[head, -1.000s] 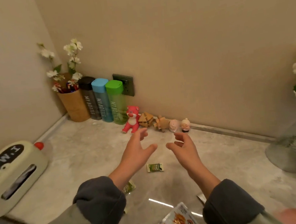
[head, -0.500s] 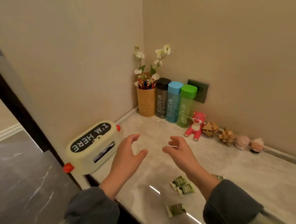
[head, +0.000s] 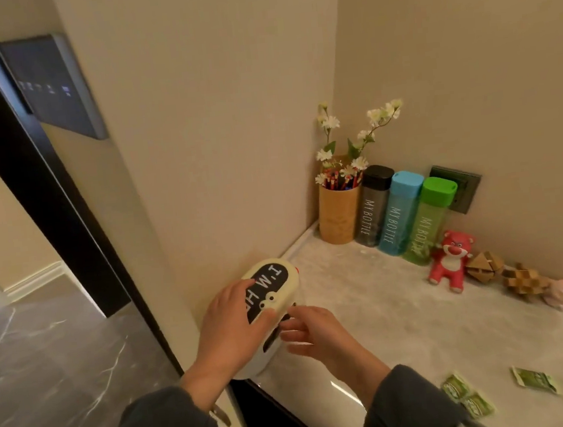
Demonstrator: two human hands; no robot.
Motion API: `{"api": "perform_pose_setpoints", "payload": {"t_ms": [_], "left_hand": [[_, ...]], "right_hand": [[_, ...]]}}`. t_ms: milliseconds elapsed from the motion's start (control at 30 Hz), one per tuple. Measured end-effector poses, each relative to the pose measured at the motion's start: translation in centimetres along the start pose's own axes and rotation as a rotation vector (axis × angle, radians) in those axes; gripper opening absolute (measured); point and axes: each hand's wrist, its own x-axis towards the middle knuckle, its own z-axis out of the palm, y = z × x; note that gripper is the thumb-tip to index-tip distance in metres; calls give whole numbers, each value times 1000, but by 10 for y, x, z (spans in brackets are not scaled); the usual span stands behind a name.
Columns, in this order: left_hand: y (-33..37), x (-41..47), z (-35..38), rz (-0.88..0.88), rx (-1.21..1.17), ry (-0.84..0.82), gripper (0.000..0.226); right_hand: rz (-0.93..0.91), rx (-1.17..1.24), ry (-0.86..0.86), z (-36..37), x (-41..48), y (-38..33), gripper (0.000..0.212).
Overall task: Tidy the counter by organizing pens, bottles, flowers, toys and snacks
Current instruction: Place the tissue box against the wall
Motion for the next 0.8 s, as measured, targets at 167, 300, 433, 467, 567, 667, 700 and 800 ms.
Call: {"api": "perform_pose_setpoints", "payload": {"t_ms": [167, 300, 433, 467, 567, 667, 700, 800], "left_hand": [[-8, 9, 2, 19, 44, -18, 57], [-6, 11, 4, 4, 38, -30, 54], [1, 10, 7, 13, -22, -106, 62], [5, 11, 8, 34, -37, -128, 65], [20, 10, 13, 95, -173, -151, 63], [50, 11, 23, 200, -317, -149, 50], [63, 11, 28, 237, -336, -147, 50], [105, 10, 51, 321, -354, -165, 58]], "right_hand": [[49, 219, -49, 14, 7, 5, 36], [63, 397, -105, 21, 7, 1, 40], [24, 470, -98, 16, 0, -11, 33], [19, 438, -76, 11, -4, -16, 32], [-6, 203, 50, -6, -18, -24, 37], [-102, -23, 170, -40, -43, -32, 26], [-129, -62, 200, -53, -54, -36, 26], [-206, -146, 310, -98, -86, -42, 39]]}}
